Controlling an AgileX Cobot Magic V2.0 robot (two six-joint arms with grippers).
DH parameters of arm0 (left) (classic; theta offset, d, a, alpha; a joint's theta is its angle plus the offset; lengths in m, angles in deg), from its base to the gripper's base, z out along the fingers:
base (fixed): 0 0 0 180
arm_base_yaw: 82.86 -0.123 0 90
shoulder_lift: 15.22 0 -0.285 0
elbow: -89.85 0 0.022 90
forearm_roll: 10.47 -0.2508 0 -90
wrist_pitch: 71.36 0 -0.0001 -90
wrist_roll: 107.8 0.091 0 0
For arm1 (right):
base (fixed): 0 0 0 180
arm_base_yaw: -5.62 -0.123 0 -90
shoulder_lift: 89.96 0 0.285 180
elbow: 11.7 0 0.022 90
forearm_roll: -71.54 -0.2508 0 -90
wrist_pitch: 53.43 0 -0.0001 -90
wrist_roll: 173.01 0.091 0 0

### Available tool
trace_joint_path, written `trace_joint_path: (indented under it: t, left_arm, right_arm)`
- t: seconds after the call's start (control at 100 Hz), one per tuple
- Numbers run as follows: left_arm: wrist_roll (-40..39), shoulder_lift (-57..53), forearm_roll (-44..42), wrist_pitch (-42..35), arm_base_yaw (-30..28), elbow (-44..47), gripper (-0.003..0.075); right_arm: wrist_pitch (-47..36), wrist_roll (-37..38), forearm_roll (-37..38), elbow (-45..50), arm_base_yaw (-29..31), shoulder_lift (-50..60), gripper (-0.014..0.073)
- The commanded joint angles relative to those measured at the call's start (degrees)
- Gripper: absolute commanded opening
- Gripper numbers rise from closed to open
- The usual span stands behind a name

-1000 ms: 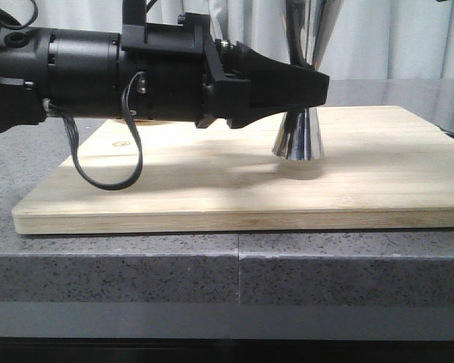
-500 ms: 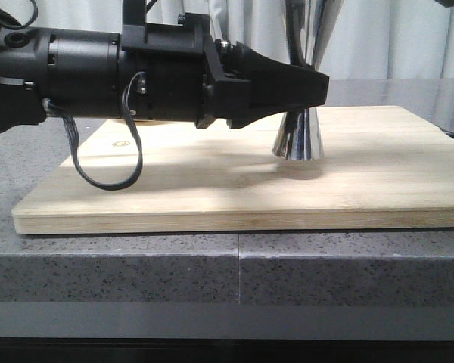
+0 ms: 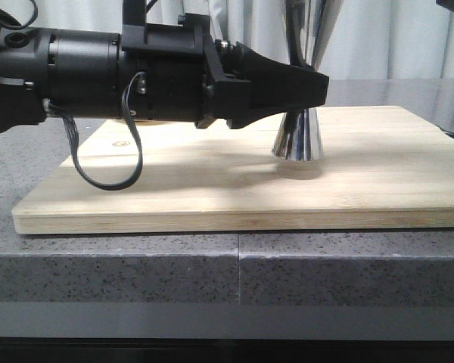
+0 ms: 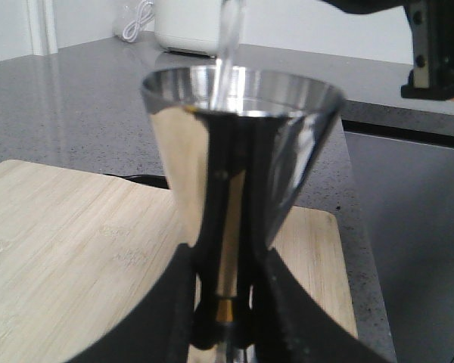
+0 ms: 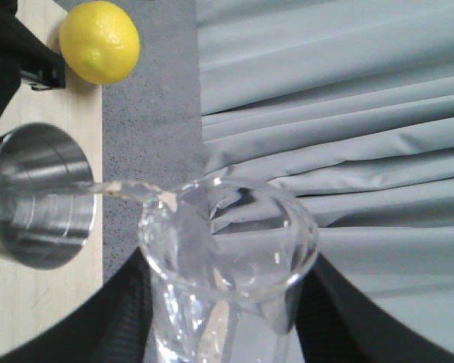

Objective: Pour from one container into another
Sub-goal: 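Tilt the beaker with the right gripper, pouring liquid into the jigger cup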

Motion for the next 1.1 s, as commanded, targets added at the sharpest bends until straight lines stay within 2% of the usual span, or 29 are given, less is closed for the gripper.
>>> trace_joint_path:
  t: [0.0,1.09]
  left_arm:
    - [-0.6,-3.2,3.0,-4.0,-0.1,-1.7,-0.0021]
    - [-0.6,-3.2,3.0,-4.0,-0.1,-1.7,-0.0021]
  right_arm:
    - [-0.8,-0.4,0.8,-2.2,0.0,1.3,0.0150]
    - [-0.5,-0.4,8.0,-2.2,0.0,1.3,0.0150]
